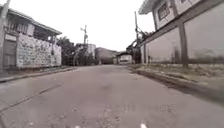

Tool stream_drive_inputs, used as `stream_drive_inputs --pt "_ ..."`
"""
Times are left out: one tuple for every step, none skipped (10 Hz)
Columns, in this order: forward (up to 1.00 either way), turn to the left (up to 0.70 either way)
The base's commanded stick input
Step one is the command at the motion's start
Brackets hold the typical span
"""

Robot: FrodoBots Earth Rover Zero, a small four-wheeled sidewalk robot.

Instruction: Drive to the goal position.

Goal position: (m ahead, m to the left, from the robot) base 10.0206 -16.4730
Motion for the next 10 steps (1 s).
stream_drive_inputs --pt "1.00 0.00" --pt "1.00 0.00" --pt "1.00 0.00" --pt "1.00 0.00" --pt "1.00 0.00" --pt "1.00 0.00" --pt "1.00 0.00" --pt "1.00 0.00" --pt "1.00 -0.23" --pt "1.00 -0.27"
